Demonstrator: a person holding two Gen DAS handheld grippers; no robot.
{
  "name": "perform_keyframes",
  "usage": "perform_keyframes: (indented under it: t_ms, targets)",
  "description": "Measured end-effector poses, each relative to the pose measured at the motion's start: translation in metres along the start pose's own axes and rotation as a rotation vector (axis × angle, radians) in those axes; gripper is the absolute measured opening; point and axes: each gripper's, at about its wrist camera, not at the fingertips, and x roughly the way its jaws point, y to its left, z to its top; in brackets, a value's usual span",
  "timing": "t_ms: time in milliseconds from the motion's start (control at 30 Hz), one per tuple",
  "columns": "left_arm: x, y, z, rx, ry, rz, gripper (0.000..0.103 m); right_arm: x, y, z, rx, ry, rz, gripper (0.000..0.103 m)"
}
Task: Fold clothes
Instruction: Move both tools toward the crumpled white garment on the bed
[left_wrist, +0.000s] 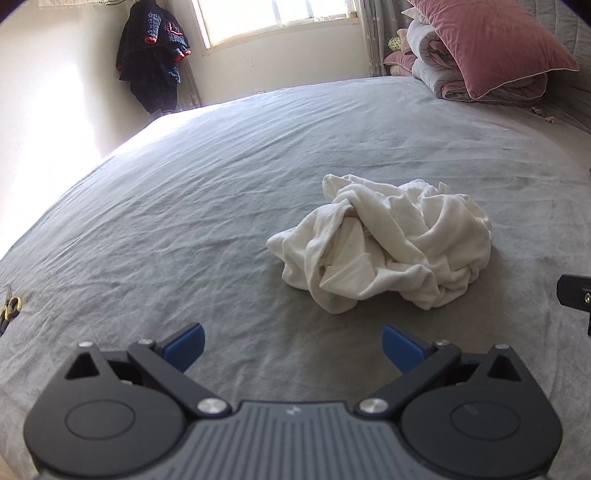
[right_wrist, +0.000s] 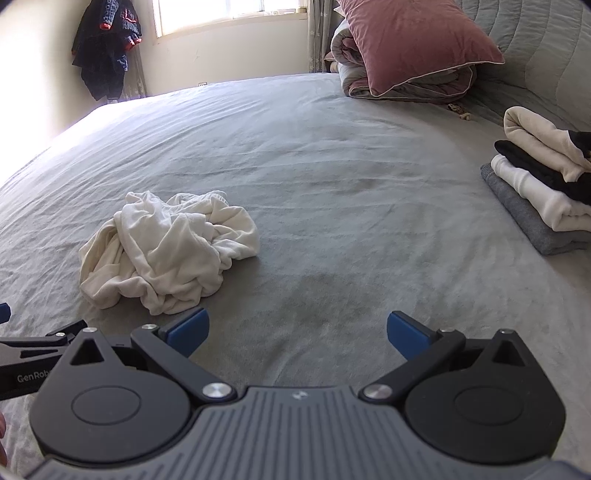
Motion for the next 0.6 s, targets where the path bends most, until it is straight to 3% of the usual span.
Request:
perform_keyframes:
  t_ms: [600]
  targets:
    - [0.004,0.0018,-0.0011,-0.007,0.027,-0.008,0.103,-0.0018,0.0012,0.0008,-0.011,-0.008,-0.006,0.103]
